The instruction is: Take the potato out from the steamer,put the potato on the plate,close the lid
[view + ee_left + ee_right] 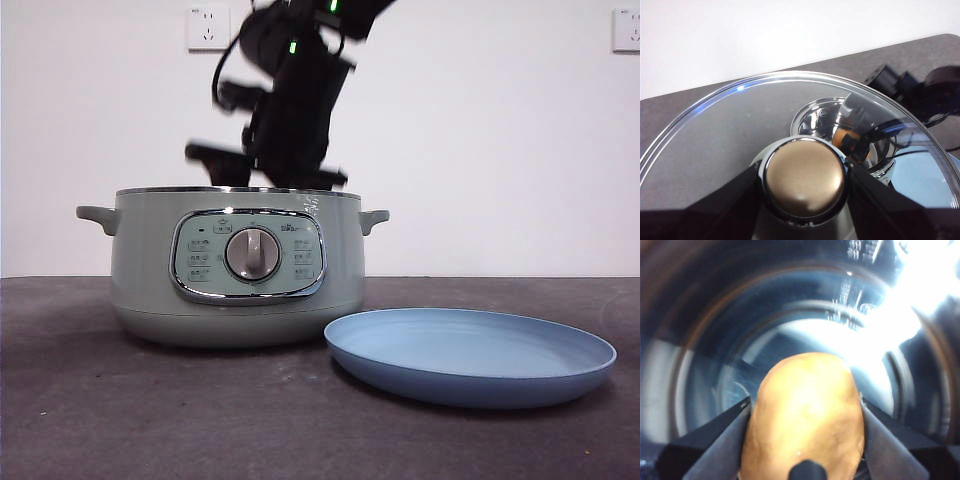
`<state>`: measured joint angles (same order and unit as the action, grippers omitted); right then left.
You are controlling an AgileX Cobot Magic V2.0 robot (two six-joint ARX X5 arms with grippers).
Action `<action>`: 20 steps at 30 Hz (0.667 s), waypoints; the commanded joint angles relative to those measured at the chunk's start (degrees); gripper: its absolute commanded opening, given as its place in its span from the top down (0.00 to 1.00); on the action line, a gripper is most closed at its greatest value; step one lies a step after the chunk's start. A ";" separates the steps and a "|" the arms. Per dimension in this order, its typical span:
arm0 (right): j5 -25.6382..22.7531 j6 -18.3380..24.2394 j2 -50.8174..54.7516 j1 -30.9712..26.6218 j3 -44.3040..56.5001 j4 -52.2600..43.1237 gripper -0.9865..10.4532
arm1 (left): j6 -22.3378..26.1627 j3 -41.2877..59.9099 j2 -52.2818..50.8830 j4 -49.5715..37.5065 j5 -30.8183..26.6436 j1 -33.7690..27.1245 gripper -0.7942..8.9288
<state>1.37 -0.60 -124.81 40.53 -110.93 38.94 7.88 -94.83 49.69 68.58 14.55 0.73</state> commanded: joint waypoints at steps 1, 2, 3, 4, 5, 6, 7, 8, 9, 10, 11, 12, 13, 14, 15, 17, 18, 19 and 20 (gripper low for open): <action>-0.24 0.74 5.84 0.09 0.07 -0.17 0.92 | -0.28 -0.90 -0.66 -2.71 0.70 0.13 0.93; -0.26 0.74 7.63 0.04 0.07 0.81 0.92 | -0.28 -0.87 -0.46 -2.93 0.81 0.13 0.93; -0.26 0.74 9.09 -0.07 0.07 1.84 0.92 | -0.28 -0.90 -0.37 -3.06 0.90 0.13 0.93; -0.42 0.74 10.86 -0.13 0.07 3.06 0.92 | -0.28 -0.87 -0.26 -3.21 0.98 0.13 0.93; -0.46 0.74 12.81 -0.44 0.07 4.42 0.92 | -0.26 -0.90 0.11 -3.37 1.25 0.13 0.93; -0.46 0.76 14.40 -0.70 0.09 5.57 0.92 | -0.13 -0.87 0.13 -3.37 1.88 0.13 0.93; -0.44 0.85 16.00 -0.96 0.09 6.86 0.92 | -0.15 -0.87 0.20 -3.43 2.67 0.13 0.93; -0.46 1.25 17.86 -1.36 0.09 8.59 0.92 | -0.13 -0.87 0.74 -3.67 3.78 0.13 0.93; -0.44 1.49 19.63 -1.73 0.09 10.25 0.92 | -0.13 -0.87 1.07 -3.87 4.11 0.13 0.93; -0.46 1.68 21.09 -2.14 0.09 11.78 0.92 | -0.13 -0.87 1.31 -4.02 4.22 0.15 0.93; -0.44 1.92 22.82 -2.80 0.09 13.88 0.93 | -0.04 -0.87 1.46 -4.09 4.33 0.17 0.93; -0.44 2.08 24.06 -3.30 0.09 15.65 0.93 | 0.02 -0.87 1.75 -4.24 4.68 0.17 0.93; -0.44 2.25 25.24 -3.91 0.09 17.40 0.93 | 0.15 -0.87 2.29 -4.31 5.33 0.17 0.93; -0.46 2.56 26.45 -4.81 0.11 19.52 0.93 | 0.15 -0.87 2.69 -4.37 5.77 0.22 0.93; -0.46 2.82 27.34 -5.49 0.11 21.16 0.93 | 0.22 -0.87 2.69 -4.42 6.21 0.31 0.93; -0.46 3.32 29.24 -7.10 0.33 24.61 0.93 | 0.31 -0.87 3.34 -4.90 6.91 0.59 0.93; -0.46 3.50 29.81 -7.72 0.59 25.53 0.93 | 0.31 -0.87 3.80 -5.18 6.88 0.74 0.93; -0.46 3.61 30.49 -8.33 1.07 26.21 0.93 | 0.31 -0.87 4.04 -5.42 6.88 0.87 0.93; -0.44 3.65 31.61 -9.16 2.29 26.60 0.93 | 0.33 -0.87 4.04 -5.55 6.91 1.01 0.93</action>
<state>0.89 2.33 -93.17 31.51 -110.02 65.19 7.90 -94.83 54.24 65.73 20.71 1.52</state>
